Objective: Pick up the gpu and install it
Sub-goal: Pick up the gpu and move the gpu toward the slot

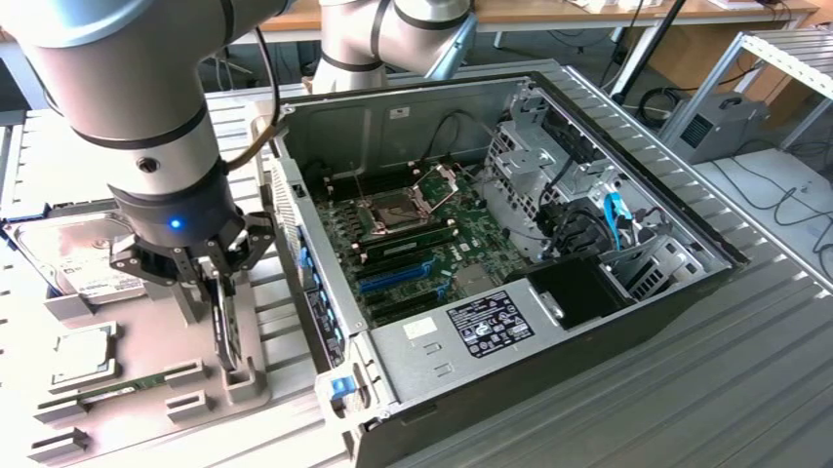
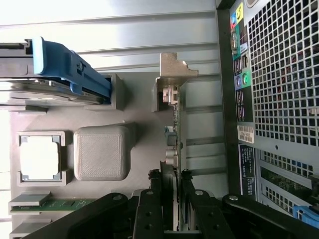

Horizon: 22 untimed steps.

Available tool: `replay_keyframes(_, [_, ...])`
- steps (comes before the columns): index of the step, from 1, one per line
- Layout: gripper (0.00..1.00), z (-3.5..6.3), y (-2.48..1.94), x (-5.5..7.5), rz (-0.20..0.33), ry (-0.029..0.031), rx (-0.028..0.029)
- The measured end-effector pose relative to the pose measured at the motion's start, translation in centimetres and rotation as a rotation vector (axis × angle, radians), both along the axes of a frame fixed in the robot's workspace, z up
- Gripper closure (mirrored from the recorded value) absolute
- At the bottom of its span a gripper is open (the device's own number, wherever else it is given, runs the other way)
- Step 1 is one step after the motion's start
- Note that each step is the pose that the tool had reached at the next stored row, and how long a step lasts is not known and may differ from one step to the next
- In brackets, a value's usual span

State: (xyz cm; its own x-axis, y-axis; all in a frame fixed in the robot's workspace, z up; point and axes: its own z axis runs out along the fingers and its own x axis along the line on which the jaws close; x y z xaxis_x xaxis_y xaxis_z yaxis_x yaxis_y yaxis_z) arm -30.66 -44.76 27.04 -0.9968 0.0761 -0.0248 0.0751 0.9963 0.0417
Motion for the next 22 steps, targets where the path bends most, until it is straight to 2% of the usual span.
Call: replay_keyframes(22, [0.74, 0.45, 0.07, 0.0, 0.0, -0.0001, 0.0])
